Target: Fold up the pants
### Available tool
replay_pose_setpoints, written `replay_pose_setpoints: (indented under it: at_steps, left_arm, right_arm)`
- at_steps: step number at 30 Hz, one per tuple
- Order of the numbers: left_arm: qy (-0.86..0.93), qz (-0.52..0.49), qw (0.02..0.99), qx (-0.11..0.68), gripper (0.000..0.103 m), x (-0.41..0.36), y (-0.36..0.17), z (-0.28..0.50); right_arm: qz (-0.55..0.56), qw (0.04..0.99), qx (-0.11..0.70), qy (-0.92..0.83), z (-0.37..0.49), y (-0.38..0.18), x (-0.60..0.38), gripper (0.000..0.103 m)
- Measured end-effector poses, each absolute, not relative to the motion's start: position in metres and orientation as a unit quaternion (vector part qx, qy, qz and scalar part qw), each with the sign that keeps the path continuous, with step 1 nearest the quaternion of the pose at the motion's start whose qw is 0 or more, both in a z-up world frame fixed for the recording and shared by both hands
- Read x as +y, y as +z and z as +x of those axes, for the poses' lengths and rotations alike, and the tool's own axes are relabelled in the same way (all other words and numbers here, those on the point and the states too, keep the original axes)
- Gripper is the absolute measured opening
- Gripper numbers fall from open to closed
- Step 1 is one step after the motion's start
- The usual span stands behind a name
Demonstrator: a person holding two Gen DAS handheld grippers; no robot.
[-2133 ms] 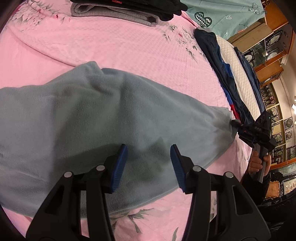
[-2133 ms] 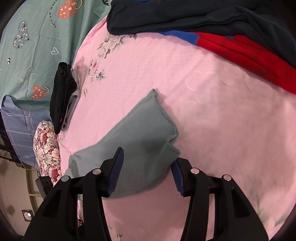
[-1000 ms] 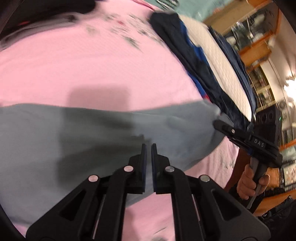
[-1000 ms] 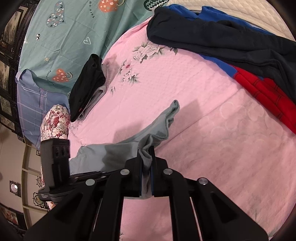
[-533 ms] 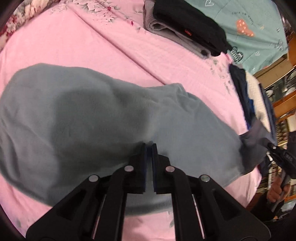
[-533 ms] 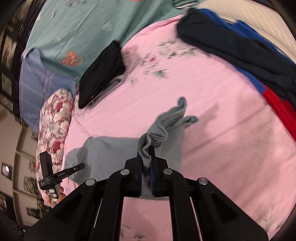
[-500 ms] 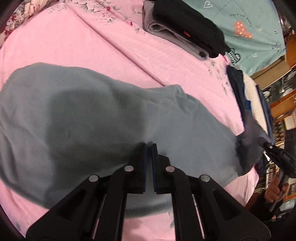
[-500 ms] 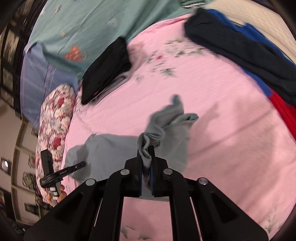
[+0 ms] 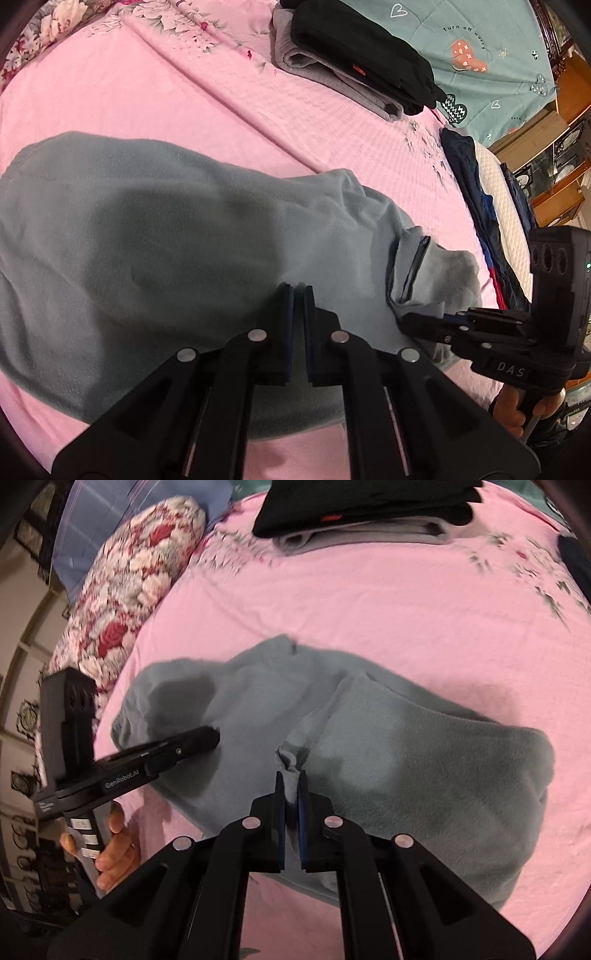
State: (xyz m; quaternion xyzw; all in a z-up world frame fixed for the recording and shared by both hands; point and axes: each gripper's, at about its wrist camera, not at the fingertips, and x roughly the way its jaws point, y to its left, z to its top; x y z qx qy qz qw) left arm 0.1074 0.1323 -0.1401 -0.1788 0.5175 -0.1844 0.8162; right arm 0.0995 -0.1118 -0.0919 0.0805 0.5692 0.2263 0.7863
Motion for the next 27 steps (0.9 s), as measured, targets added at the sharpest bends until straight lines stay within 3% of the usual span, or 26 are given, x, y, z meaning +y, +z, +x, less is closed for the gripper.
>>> replay_pose_setpoints:
  at_steps: [4, 6, 8, 11, 12, 15, 20, 21, 23, 24, 25, 26, 27]
  left_arm:
    - [-0.191, -0.196, 0.809, 0.52, 0.006, 0.136, -0.143, 0.109]
    - [-0.192, -0.198, 0.808, 0.52, 0.006, 0.136, -0.144, 0.11]
    - [-0.192, -0.198, 0.808, 0.52, 0.006, 0.136, -0.144, 0.11]
    - [-0.192, -0.199, 0.808, 0.52, 0.006, 0.136, -0.144, 0.11]
    - [-0.192, -0.199, 0.808, 0.52, 0.006, 0.136, -0.144, 0.11]
    - [-0.19, -0.196, 0.808, 0.522, 0.006, 0.134, -0.145, 0.11]
    - [-0.197, -0.204, 0.805, 0.521, 0.006, 0.137, -0.144, 0.108]
    - [-0.202, -0.214, 0.801, 0.521, 0.012, 0.14, -0.144, 0.107]
    - [-0.215, -0.242, 0.8, 0.505, 0.043, 0.149, -0.139, 0.096]
    - [-0.199, -0.254, 0.813, 0.485, 0.068, 0.159, -0.129, 0.083]
    - [-0.182, -0.259, 0.827, 0.464, 0.078, 0.169, -0.119, 0.07]
    - [-0.172, -0.263, 0.838, 0.446, 0.08, 0.179, -0.107, 0.058]
    - [-0.158, -0.269, 0.845, 0.434, 0.085, 0.192, -0.096, 0.046]
  right_arm:
    - [0.077, 0.771, 0.593, 0.217, 0.1, -0.108, -0.108, 0.007]
    - [0.079, 0.76, 0.603, 0.229, 0.099, -0.103, -0.107, 0.037]
    - [0.1, 0.757, 0.596, 0.25, 0.098, -0.089, -0.11, 0.045]
    - [0.077, 0.798, 0.553, 0.23, 0.103, -0.065, -0.115, 0.043]
    - [0.067, 0.81, 0.541, 0.216, 0.106, -0.061, -0.118, 0.032]
    - [0.033, 0.826, 0.535, 0.176, 0.125, -0.071, -0.118, 0.013]
    - [0.03, 0.815, 0.555, 0.164, 0.139, -0.102, -0.116, 0.011]
    - [0.035, 0.815, 0.553, 0.169, 0.137, -0.097, -0.118, 0.012]
    - [0.066, 0.814, 0.544, 0.19, 0.128, -0.083, -0.131, 0.017]
    - [0.08, 0.815, 0.538, 0.199, 0.122, -0.075, -0.137, 0.033]
    - [0.092, 0.82, 0.527, 0.204, 0.113, -0.064, -0.149, 0.044]
    - [0.093, 0.826, 0.517, 0.204, 0.105, -0.055, -0.156, 0.055]
    - [0.089, 0.835, 0.504, 0.2, 0.096, -0.047, -0.164, 0.056]
